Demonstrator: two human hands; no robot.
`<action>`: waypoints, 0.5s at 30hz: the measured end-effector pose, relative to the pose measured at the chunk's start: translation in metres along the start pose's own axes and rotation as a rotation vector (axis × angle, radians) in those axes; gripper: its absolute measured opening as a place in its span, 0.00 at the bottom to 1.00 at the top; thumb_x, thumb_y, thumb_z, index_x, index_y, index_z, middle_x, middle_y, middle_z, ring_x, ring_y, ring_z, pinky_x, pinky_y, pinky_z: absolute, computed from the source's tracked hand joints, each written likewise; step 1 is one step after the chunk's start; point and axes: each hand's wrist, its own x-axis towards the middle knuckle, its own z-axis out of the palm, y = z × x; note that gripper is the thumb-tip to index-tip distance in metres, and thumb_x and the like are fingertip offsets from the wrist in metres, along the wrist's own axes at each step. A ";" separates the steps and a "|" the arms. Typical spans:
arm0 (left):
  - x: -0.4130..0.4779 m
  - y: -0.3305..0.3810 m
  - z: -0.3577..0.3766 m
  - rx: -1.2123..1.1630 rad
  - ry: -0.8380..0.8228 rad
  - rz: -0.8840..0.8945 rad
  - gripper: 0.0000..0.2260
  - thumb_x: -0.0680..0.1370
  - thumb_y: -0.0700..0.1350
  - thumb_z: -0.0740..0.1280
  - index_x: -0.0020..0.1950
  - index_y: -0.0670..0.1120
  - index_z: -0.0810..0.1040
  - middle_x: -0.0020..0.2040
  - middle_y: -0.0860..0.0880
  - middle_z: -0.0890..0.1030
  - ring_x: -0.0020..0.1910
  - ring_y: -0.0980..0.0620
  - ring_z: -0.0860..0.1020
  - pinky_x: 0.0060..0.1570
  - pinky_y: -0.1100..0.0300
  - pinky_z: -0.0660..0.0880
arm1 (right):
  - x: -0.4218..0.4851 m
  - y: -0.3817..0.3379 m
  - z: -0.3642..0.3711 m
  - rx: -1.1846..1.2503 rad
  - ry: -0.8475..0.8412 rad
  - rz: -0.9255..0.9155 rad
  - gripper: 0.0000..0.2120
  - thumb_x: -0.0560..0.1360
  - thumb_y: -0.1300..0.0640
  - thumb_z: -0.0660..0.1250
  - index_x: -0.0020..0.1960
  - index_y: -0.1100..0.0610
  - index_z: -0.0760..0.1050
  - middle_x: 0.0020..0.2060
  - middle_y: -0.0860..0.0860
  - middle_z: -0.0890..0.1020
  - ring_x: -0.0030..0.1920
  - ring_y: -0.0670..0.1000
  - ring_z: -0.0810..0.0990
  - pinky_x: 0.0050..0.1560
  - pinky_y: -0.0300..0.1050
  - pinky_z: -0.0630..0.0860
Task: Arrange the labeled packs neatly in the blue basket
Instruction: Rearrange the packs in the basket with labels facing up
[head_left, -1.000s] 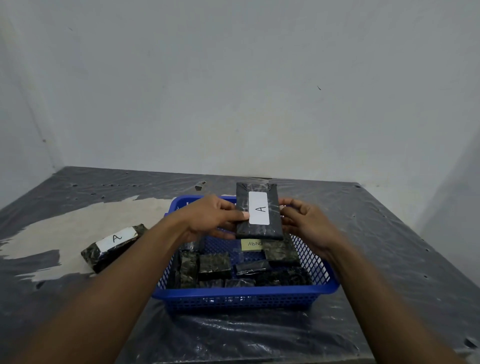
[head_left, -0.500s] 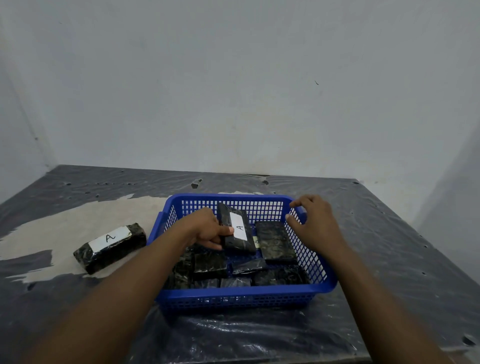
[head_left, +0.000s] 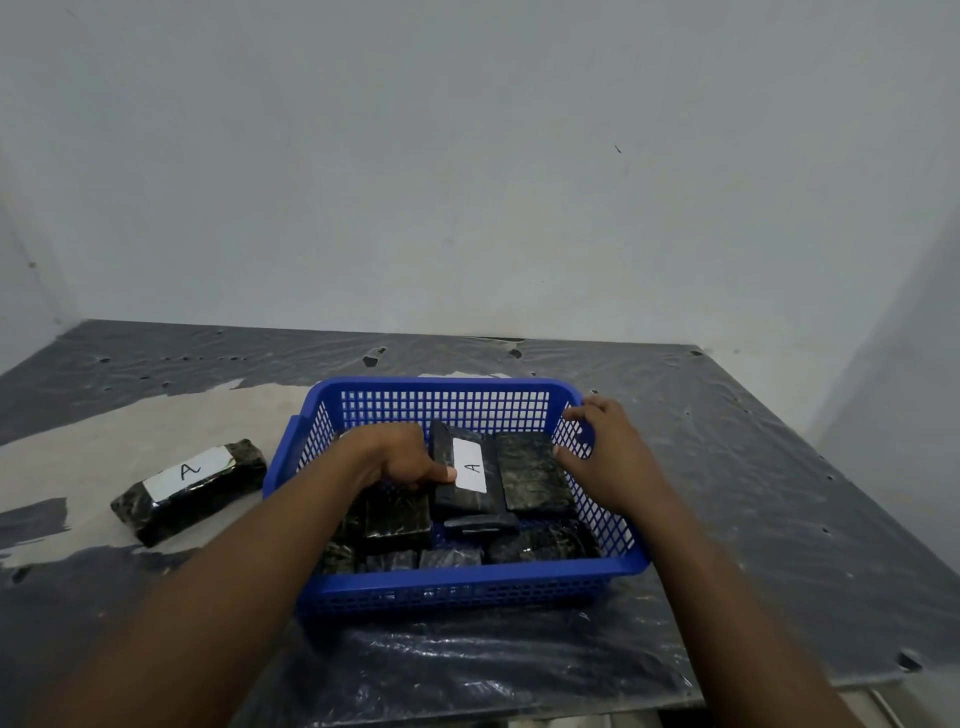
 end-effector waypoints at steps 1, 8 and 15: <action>0.001 0.000 0.001 0.032 0.005 -0.005 0.18 0.74 0.59 0.71 0.46 0.43 0.81 0.46 0.46 0.82 0.49 0.47 0.79 0.52 0.52 0.75 | 0.000 0.000 0.000 0.001 -0.002 0.000 0.26 0.76 0.50 0.73 0.71 0.53 0.72 0.75 0.51 0.65 0.68 0.52 0.74 0.65 0.45 0.71; 0.004 0.009 0.011 0.336 0.155 0.035 0.26 0.74 0.62 0.68 0.62 0.43 0.77 0.58 0.45 0.80 0.54 0.46 0.78 0.55 0.53 0.75 | 0.000 0.000 0.000 -0.006 0.000 0.004 0.25 0.75 0.49 0.74 0.69 0.54 0.73 0.75 0.51 0.64 0.68 0.54 0.74 0.66 0.48 0.72; -0.009 0.016 0.018 0.484 0.270 0.083 0.25 0.72 0.60 0.72 0.61 0.44 0.78 0.57 0.45 0.81 0.56 0.45 0.79 0.58 0.49 0.77 | 0.000 0.000 0.003 -0.069 0.002 0.002 0.24 0.75 0.50 0.74 0.69 0.54 0.73 0.76 0.50 0.64 0.66 0.55 0.75 0.63 0.50 0.74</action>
